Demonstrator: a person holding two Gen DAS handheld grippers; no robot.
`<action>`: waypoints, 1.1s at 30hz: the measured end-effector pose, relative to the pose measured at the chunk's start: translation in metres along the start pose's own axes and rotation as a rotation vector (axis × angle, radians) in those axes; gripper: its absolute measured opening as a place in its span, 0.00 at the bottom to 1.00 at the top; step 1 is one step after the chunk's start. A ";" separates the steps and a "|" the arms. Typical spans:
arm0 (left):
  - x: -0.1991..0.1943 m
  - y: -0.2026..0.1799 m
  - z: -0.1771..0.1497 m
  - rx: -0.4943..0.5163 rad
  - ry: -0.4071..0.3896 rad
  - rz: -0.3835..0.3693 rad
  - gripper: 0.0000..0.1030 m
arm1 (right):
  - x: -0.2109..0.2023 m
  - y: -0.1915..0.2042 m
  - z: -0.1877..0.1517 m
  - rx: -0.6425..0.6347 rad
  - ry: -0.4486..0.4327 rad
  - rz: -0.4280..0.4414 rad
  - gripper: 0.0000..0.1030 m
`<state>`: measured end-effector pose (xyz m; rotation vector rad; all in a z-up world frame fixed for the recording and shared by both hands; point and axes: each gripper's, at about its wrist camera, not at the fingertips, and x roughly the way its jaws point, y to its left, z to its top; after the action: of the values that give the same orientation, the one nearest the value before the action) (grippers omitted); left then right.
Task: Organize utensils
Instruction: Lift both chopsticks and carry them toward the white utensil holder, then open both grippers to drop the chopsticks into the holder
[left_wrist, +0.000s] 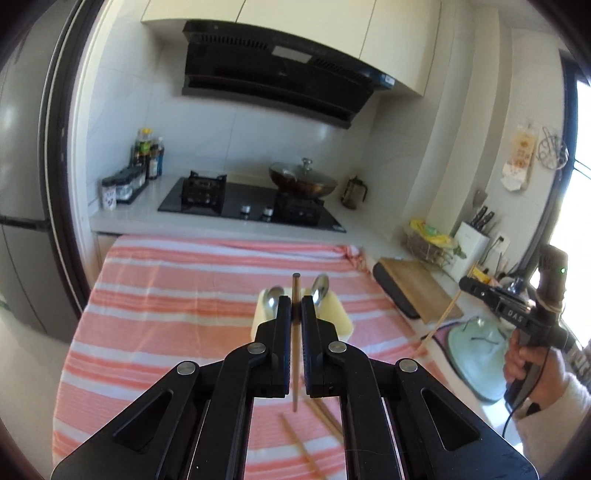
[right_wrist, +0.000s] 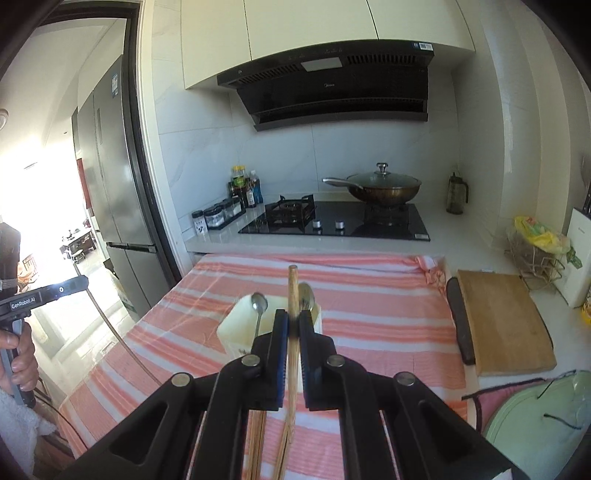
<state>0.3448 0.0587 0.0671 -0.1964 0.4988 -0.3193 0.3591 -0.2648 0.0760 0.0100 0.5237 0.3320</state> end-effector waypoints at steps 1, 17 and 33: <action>0.004 -0.005 0.013 0.009 -0.019 0.002 0.03 | 0.003 0.000 0.012 -0.008 -0.021 -0.010 0.06; 0.184 -0.020 0.035 0.094 0.255 0.118 0.03 | 0.158 0.006 0.043 0.013 0.132 0.068 0.06; 0.192 -0.014 -0.012 0.056 0.330 0.058 0.57 | 0.206 -0.003 0.003 0.101 0.235 0.111 0.44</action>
<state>0.4950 -0.0225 -0.0234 -0.0741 0.8191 -0.3103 0.5294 -0.2027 -0.0228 0.0993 0.7747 0.4171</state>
